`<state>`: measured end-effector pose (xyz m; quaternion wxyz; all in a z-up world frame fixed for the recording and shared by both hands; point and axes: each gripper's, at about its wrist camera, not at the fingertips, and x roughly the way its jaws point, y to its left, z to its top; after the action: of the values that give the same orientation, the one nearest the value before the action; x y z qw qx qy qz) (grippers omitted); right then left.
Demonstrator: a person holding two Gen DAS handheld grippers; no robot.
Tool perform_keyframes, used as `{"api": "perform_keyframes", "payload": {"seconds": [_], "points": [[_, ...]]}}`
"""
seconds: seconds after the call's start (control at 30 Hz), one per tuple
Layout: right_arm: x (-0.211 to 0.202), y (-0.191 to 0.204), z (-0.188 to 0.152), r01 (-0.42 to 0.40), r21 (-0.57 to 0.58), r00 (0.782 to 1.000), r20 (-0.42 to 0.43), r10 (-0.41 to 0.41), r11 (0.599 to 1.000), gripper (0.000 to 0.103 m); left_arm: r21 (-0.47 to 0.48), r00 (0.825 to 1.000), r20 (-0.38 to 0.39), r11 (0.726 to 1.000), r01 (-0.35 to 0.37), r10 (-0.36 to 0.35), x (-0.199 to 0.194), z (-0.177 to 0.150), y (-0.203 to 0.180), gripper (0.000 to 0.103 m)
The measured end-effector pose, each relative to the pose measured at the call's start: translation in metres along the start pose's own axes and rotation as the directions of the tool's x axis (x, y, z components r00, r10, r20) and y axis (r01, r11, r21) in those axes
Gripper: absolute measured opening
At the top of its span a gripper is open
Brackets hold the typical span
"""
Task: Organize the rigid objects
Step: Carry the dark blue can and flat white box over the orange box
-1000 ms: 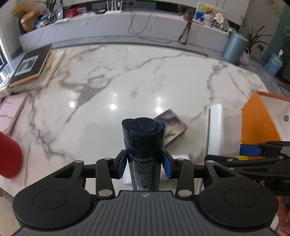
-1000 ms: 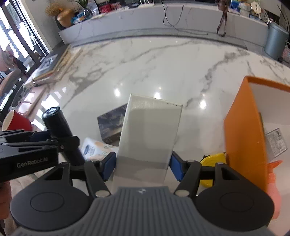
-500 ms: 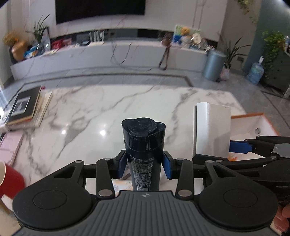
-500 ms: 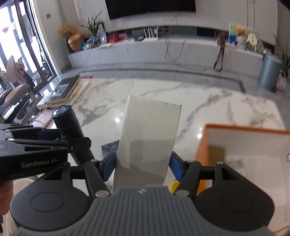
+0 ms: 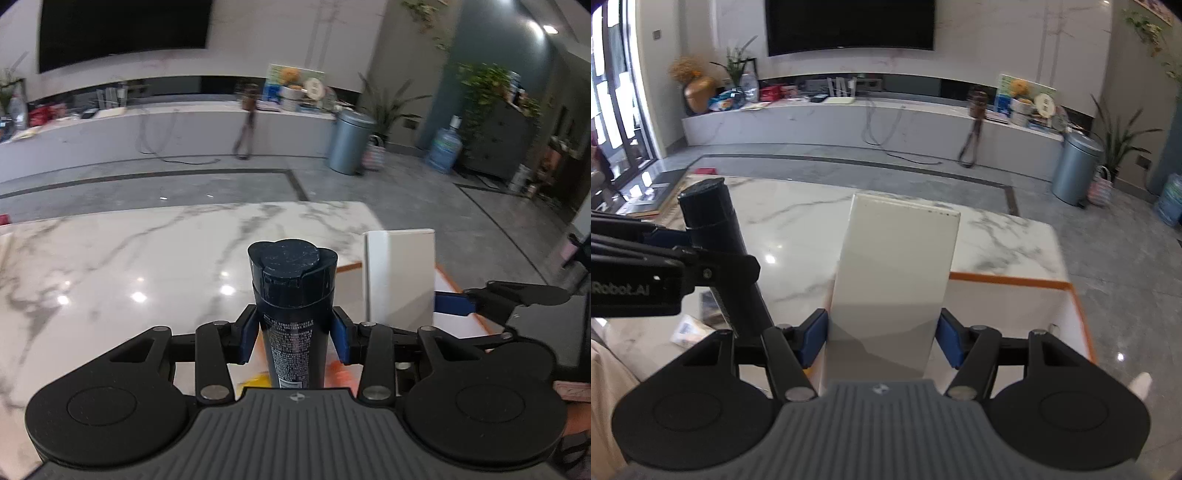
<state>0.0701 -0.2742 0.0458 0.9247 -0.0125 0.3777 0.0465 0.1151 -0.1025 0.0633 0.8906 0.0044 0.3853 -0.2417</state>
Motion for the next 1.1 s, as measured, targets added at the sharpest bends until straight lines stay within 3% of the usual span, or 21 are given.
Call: {"api": "perform_keyframes", "payload": {"seconds": [0.33, 0.6, 0.93, 1.1], "points": [[0.026, -0.066, -0.027, 0.05, 0.031, 0.996, -0.078, -0.048, 0.998, 0.063, 0.038, 0.987, -0.11, 0.992, 0.122, -0.117, 0.061, 0.001, -0.051, 0.047], [0.059, -0.09, -0.044, 0.023, 0.042, 0.988, -0.152, -0.016, 0.999, 0.063, -0.009, 0.96, -0.229, 0.986, 0.166, -0.164, 0.109, -0.009, -0.064, 0.047], [0.091, -0.103, -0.063, -0.008, 0.017, 0.97, -0.241, 0.012, 1.0, 0.063, -0.075, 0.919, -0.347, 0.983, 0.17, -0.185, 0.158, -0.028, -0.066, 0.047], [0.104, -0.102, -0.07, -0.024, 0.002, 0.962, -0.271, 0.024, 1.0, 0.063, -0.083, 0.909, -0.378, 0.985, 0.153, -0.173, 0.171, -0.034, -0.065, 0.047]]}}
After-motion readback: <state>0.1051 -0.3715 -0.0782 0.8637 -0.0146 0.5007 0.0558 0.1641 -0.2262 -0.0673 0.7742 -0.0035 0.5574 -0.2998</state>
